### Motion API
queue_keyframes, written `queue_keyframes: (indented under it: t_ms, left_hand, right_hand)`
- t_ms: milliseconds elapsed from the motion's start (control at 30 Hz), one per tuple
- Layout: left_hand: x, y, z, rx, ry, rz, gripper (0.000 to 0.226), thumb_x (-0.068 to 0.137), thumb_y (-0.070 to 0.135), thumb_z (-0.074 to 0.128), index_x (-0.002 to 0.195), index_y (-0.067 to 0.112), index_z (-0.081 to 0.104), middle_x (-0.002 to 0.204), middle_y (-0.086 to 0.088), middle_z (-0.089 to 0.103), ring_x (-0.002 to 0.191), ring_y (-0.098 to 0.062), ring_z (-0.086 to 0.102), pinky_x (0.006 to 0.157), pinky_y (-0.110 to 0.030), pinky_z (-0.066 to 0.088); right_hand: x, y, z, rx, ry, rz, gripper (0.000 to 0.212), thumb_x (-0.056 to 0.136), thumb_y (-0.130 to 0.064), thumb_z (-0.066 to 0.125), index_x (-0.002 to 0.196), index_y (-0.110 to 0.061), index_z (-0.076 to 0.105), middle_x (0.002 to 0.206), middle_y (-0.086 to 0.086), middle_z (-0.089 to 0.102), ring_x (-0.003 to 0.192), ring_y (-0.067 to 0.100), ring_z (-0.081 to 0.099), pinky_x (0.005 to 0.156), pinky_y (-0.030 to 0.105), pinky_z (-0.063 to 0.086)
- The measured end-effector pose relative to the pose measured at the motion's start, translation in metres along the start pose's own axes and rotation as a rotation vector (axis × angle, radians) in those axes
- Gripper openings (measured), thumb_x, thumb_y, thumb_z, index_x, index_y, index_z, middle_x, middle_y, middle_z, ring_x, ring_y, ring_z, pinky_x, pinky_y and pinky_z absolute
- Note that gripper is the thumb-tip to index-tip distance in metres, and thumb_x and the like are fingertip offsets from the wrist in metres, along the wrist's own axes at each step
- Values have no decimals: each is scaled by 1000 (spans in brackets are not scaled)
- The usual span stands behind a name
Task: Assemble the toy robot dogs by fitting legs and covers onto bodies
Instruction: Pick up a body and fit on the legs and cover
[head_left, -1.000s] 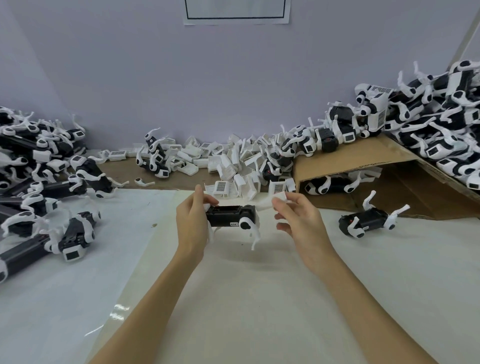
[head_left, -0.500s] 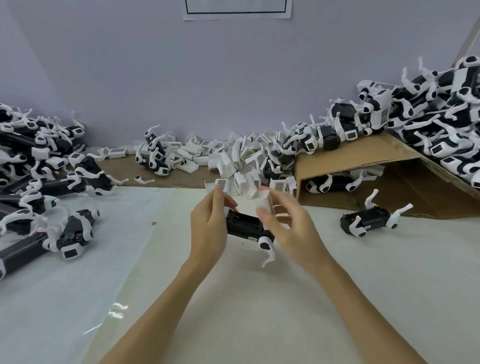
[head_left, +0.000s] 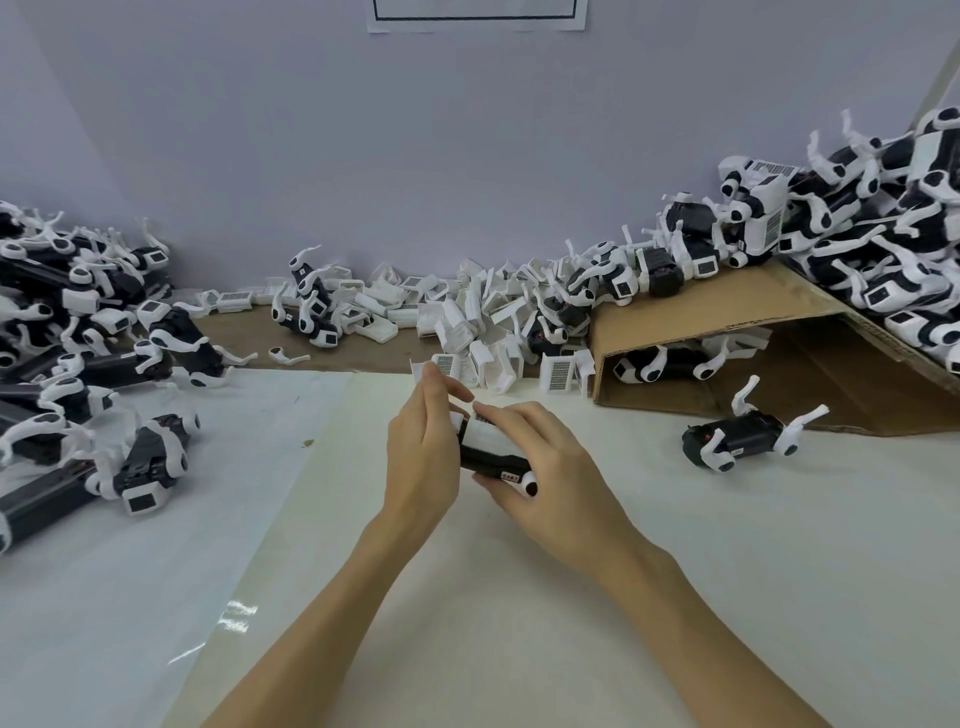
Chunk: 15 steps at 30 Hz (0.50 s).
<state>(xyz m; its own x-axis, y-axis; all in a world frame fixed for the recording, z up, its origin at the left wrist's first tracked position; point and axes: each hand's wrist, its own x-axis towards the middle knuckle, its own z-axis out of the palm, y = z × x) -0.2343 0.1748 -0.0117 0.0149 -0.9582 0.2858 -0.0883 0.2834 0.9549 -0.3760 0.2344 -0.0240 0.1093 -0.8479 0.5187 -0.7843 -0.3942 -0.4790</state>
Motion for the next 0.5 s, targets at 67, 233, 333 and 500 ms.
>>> queue_keyframes:
  t_ms: [67, 233, 333, 500]
  left_hand:
    - [1, 0, -1, -6, -12, -22, 65, 102, 74, 20, 85, 33, 68, 78, -12, 71, 77, -26, 71, 76, -51, 57]
    - [3, 1, -3, -15, -66, -59, 65, 98, 79, 20, 86, 37, 68, 80, -9, 72, 80, -28, 72, 79, -55, 58]
    - [8, 3, -8, -49, -219, -57, 65, 92, 85, 24, 104, 39, 68, 96, -1, 73, 90, -22, 74, 85, -49, 59]
    - [9, 3, -15, 66, -509, 11, 54, 87, 77, 54, 131, 44, 54, 104, 6, 74, 97, -12, 71, 83, -26, 54]
  right_hand:
    - [0, -2, 4, -108, 43, -47, 63, 92, -19, 79, 150, -20, 55, 129, -1, 58, 109, 23, 59, 97, 39, 50]
    - [2, -3, 8, -230, 96, -53, 68, 82, -12, 86, 144, -20, 59, 127, -4, 66, 114, 20, 61, 96, 38, 51]
    - [2, 1, 3, -216, 149, -18, 64, 82, -16, 88, 141, -20, 63, 127, -4, 71, 115, 17, 62, 99, 35, 50]
    - [2, 16, -13, -167, 168, 108, 60, 88, -32, 84, 143, -24, 61, 126, -7, 73, 111, 26, 62, 97, 34, 50]
